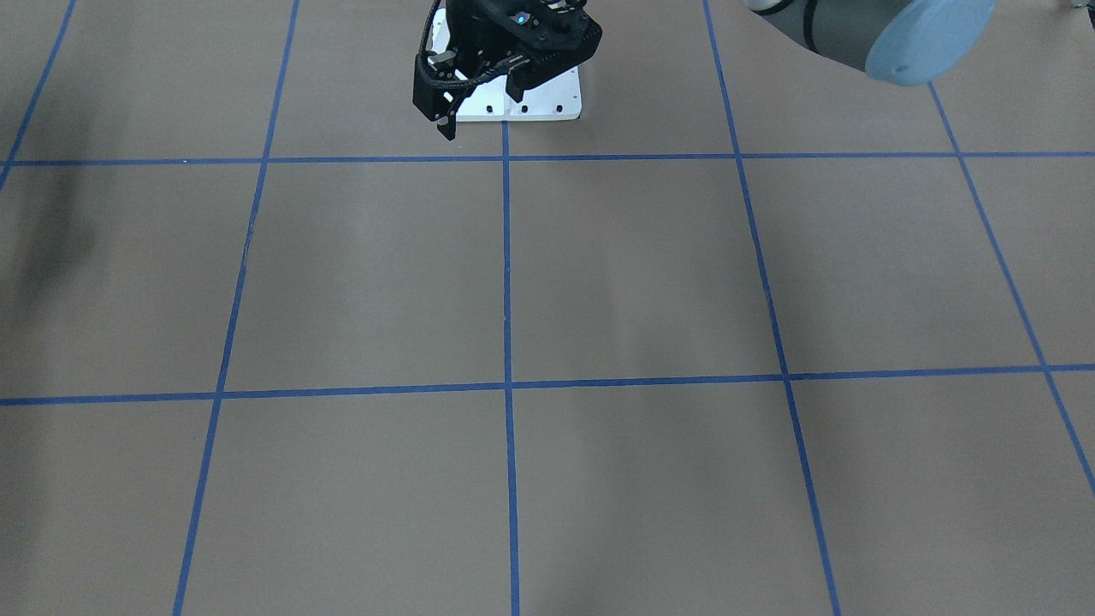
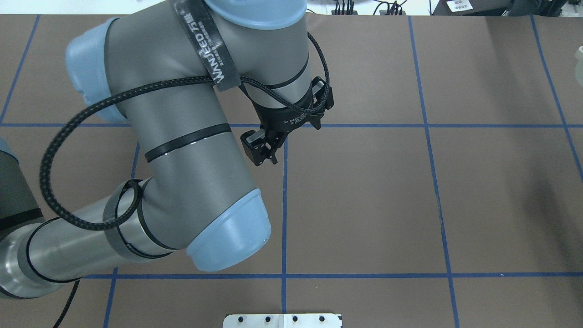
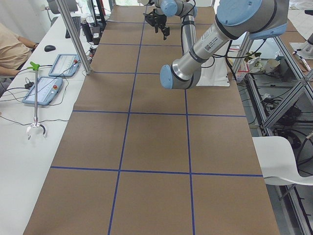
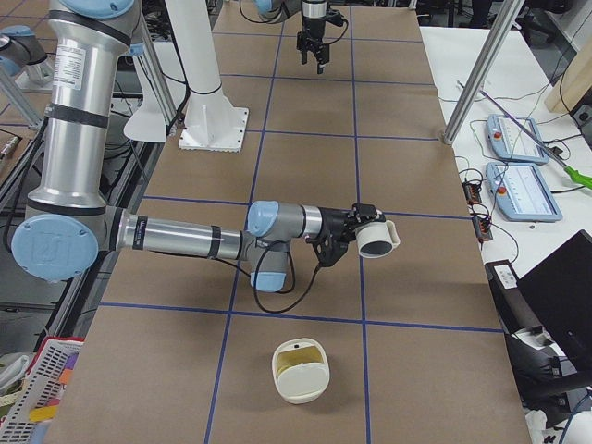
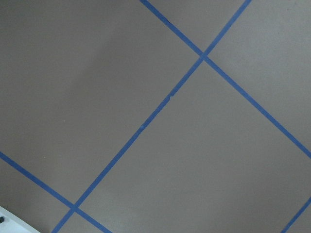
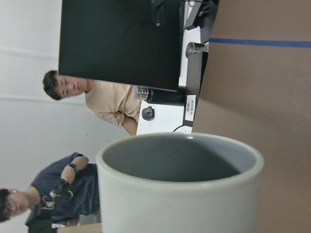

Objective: Left arm hands cup to right arm to dump lemon

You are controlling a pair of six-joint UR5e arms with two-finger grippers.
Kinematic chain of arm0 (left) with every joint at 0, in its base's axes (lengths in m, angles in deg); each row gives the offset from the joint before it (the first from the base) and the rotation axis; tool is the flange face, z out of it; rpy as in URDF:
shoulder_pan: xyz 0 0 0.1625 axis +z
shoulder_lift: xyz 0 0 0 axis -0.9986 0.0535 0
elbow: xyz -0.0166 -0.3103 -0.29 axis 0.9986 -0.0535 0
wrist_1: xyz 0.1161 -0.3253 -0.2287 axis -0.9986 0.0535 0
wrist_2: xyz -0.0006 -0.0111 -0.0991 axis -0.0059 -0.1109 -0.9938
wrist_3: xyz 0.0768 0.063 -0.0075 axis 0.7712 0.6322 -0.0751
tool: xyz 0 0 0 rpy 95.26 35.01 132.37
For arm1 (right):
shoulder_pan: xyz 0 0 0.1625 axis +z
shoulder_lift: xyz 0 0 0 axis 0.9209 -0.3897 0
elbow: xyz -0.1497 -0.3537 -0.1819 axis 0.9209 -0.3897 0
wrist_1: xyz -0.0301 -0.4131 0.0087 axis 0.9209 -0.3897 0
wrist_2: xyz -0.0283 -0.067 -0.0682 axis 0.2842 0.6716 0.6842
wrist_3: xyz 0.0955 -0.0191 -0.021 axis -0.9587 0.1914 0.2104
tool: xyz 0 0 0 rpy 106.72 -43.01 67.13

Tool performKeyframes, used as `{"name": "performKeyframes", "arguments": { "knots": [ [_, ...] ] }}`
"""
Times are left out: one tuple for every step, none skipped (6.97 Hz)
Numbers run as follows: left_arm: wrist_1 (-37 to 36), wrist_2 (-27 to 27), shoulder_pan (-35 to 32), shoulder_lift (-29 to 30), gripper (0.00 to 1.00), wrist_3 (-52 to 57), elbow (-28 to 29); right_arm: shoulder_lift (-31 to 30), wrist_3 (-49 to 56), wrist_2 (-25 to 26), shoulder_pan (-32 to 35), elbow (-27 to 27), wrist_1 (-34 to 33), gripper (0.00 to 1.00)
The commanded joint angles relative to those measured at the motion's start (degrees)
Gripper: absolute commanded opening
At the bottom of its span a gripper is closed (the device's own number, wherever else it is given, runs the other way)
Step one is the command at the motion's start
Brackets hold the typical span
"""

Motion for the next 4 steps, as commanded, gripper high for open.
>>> {"name": "performKeyframes", "arguments": {
  "knots": [
    [1.19,2.25,-1.54,0.16,1.0,2.09,3.22,7.54,28.51,6.01,-6.97,1.58,-13.39,0.05],
    [2.76,3.4,-2.16,0.16,1.0,2.53,4.27,12.18,40.38,12.66,-12.57,1.58,-19.28,0.05],
    [5.3,3.41,-3.55,0.16,1.0,2.88,6.11,17.97,47.2,21.61,-18.2,2.71,-29.86,0.06],
    [7.67,3.32,-4.96,0.16,1.0,2.88,8.04,23.16,47.7,27.09,-22.43,3.5,-37.71,0.06]
  ]
}}
